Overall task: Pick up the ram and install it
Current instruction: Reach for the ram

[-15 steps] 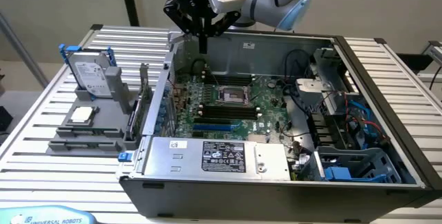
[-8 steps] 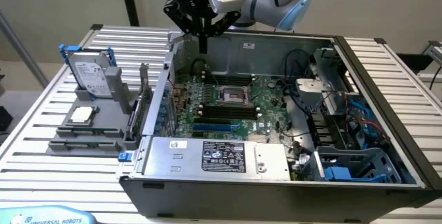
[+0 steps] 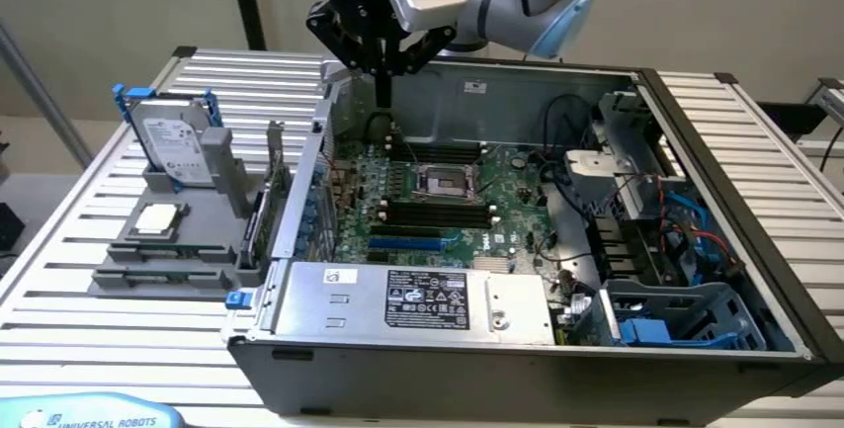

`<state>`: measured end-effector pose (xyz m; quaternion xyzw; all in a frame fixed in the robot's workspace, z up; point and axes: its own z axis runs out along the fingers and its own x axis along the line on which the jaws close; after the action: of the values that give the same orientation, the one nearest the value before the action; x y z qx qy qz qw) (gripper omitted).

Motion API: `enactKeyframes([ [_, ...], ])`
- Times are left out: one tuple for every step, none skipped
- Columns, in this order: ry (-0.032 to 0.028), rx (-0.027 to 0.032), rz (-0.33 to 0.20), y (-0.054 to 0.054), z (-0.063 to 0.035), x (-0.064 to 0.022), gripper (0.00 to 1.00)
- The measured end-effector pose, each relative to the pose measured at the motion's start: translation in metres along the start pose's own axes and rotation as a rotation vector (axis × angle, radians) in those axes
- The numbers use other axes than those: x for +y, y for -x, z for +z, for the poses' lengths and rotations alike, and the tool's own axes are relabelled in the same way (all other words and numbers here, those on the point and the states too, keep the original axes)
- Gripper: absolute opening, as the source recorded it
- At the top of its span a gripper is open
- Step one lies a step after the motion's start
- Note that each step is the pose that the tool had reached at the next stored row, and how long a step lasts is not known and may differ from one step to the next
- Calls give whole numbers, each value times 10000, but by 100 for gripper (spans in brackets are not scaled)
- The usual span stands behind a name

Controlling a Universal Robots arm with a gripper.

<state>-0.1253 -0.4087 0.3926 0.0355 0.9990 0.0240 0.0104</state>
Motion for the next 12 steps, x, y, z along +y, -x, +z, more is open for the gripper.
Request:
enactKeyframes([
  [-1, 0, -1, -14, -2, -32, 11],
  [-1, 1, -1, -31, -4, -66, 11],
  [0, 0, 1, -54, -6, -100, 11],
  [0, -1, 1, -85, -7, -129, 11],
  [-1, 0, -1, -124, -7, -154, 11],
  [0, 0, -2, -167, -6, -175, 11],
  [0, 0, -2, -211, -6, -194, 11],
  [0, 0, -1, -259, -4, -212, 11],
  [-1, 0, 0, -304, -2, -226, 11],
  [0, 0, 0, -347, 1, -239, 11],
  [1, -1, -1, -391, 5, -252, 11],
  [0, 0, -1, -436, 8, -264, 11],
])
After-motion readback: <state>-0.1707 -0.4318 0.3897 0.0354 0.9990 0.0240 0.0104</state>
